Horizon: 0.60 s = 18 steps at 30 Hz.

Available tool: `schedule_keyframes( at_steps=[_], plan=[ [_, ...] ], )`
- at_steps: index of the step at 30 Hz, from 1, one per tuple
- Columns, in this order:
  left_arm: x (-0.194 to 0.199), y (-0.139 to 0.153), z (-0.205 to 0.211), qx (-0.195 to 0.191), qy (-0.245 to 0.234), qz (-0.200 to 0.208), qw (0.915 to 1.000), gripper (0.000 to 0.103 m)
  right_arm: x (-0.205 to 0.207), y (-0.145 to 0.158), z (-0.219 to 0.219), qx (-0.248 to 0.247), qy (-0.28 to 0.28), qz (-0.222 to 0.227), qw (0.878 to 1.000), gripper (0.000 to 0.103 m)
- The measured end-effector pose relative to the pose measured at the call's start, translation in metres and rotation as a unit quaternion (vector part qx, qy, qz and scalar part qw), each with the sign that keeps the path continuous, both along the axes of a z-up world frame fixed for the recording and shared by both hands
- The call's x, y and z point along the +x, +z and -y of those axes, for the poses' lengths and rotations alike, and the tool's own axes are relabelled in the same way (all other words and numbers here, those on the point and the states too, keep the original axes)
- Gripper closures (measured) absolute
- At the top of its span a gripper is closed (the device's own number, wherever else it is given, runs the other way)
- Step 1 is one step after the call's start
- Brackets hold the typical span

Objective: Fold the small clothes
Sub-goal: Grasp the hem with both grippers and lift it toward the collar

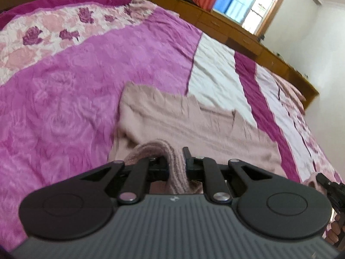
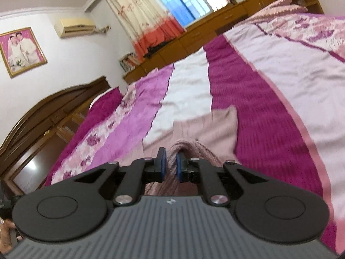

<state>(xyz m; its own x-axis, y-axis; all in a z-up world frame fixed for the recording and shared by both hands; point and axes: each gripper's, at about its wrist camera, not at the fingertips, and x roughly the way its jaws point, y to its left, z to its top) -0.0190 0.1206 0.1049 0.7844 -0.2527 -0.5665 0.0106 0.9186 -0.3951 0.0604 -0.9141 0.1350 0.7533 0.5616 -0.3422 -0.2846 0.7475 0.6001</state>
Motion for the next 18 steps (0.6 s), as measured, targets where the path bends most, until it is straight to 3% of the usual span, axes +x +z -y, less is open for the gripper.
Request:
schedule_keyframes(
  at_steps=[8,13,18],
  plan=[
    [0.038,0.016,-0.009,-0.024,0.044,0.032,0.9982,0.090,0.058,0.014,-0.011,0.011,-0.035,0.025,0.999,0.093],
    [0.071,0.008,-0.006,-0.005,0.063,0.027,0.9977,0.090,0.095,0.011,-0.033,-0.006,-0.044,0.033,0.998,0.093],
    [0.103,-0.004,-0.010,-0.013,0.078,0.019,0.9967,0.090,0.132,-0.001,-0.052,-0.022,-0.052,0.021,0.998,0.093]
  ],
)
